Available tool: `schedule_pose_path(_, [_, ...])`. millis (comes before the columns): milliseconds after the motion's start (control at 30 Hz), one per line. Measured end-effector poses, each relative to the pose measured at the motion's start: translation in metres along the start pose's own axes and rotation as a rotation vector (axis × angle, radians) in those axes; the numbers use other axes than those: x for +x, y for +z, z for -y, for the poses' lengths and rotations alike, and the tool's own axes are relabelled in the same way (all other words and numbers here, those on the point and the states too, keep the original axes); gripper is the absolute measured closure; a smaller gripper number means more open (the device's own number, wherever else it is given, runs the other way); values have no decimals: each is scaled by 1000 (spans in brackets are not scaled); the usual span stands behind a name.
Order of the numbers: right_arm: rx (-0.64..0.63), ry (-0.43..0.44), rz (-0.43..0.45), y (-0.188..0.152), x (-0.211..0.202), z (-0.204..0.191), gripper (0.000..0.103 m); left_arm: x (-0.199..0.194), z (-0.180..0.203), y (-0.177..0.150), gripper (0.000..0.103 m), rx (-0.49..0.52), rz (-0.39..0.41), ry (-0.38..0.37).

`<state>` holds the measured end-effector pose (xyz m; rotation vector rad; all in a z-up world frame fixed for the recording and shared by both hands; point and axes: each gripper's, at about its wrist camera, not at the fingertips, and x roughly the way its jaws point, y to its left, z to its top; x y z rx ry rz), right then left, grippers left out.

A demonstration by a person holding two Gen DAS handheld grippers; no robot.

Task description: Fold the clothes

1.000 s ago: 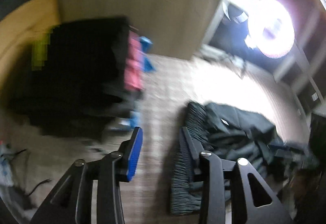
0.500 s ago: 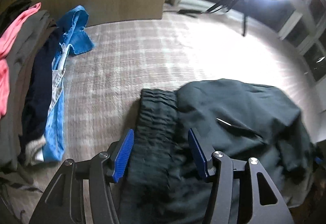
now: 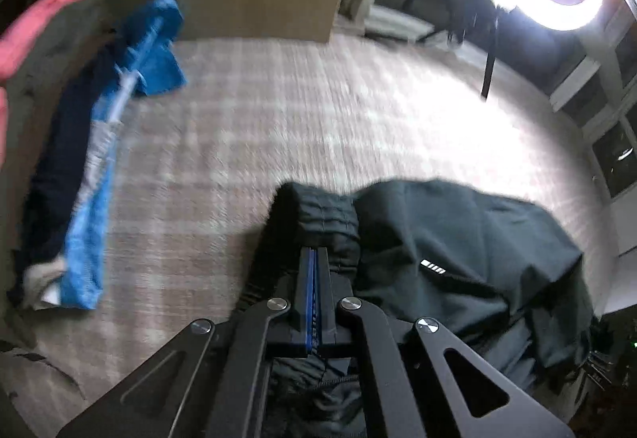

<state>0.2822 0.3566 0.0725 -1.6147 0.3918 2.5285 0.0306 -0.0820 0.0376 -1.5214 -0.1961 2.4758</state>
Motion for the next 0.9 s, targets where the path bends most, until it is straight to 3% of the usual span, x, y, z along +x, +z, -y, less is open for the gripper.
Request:
schedule_pose_path(200, [30, -52, 306, 72, -93, 16, 100, -60, -18, 9, 103, -4, 139, 61])
schedule_pose_path(367, [26, -306, 574, 155, -130, 5, 99, -48, -16, 4, 102, -15, 119, 86])
schedule_pose_path(400, [15, -332, 564, 169, -121, 2, 97, -40, -15, 3, 91, -29, 99, 73])
schedule_pose_path(433, [7, -340, 530, 181, -111, 1, 93, -33, -13, 2, 69, -46, 77, 53])
schedule_pose_path(500, [-3, -298, 392, 197, -81, 6, 87, -14, -5, 0, 45, -54, 54, 43])
schedule_pose_path(567, [-7, -246, 277, 209, -57, 11, 79, -1, 3, -1, 44, -38, 32, 67])
schedule_pose_path(600, [1, -215, 271, 204, -55, 16, 70, 8, 8, 0, 44, -23, 16, 87])
schedule_pose_path(667, [9, -202, 264, 190, -50, 27, 63, 25, 13, 3, 43, -2, -15, 118])
schedule_pose_path(833, [41, -174, 189, 163, -32, 66, 61, 58, 20, 13, 43, 11, -73, 140])
schedule_pose_path(900, [86, -126, 156, 153, -25, 79, 53, 68, 25, 16, 44, 19, -84, 147])
